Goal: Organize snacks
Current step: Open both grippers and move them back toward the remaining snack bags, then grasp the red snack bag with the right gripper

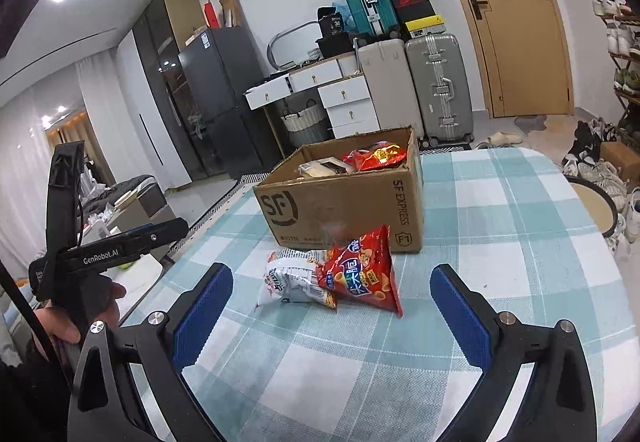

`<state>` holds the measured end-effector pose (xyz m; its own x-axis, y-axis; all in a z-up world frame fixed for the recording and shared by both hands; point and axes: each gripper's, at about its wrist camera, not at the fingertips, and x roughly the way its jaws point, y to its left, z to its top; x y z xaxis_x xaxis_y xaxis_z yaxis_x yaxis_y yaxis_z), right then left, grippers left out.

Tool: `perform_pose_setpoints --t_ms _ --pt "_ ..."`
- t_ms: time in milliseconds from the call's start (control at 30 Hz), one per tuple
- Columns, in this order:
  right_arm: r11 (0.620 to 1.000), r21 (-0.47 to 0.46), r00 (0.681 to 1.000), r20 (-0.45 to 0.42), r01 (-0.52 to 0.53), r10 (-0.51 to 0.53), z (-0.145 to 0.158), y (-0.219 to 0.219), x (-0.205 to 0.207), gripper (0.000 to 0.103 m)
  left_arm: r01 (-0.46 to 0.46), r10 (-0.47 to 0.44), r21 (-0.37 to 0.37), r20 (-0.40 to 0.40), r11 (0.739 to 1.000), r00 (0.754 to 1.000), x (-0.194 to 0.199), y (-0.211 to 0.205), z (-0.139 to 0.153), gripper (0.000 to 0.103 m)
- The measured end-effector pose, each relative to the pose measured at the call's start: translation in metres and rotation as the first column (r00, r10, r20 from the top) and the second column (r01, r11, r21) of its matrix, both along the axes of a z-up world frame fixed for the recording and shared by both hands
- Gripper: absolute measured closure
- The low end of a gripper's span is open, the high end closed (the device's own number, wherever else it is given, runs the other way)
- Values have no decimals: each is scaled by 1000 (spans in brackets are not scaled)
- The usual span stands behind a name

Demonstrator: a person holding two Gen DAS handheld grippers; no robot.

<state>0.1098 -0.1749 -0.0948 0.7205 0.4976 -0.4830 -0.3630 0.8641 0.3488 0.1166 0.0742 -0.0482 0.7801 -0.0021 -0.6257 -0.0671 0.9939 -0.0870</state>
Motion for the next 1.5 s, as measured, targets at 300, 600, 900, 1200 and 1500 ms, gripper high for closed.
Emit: perform_pose_setpoints --t_ms 300,600,900,1200,1500 --pt "1000 -7 1000 1 -8 8 2 5 0 2 26 -27 -12 -27 1000 999 5 -9 -11 1" --pt "1000 -4 998 -66 -5 5 -17 5 15 2 42 -43 -24 -47 999 998 9 -14 -25 1" --pt "999 -28 994 -105 -22 19 -35 11 44 2 78 -80 -33 -78 996 994 10 -22 -42 1" --pt "1000 -21 987 -163 -20 17 -52 16 83 2 93 -98 -49 -96 994 991 10 -21 -51 1" --pt "998 -44 975 -223 -34 23 -70 30 114 2 91 -97 -53 -111 994 989 11 -17 -55 1"
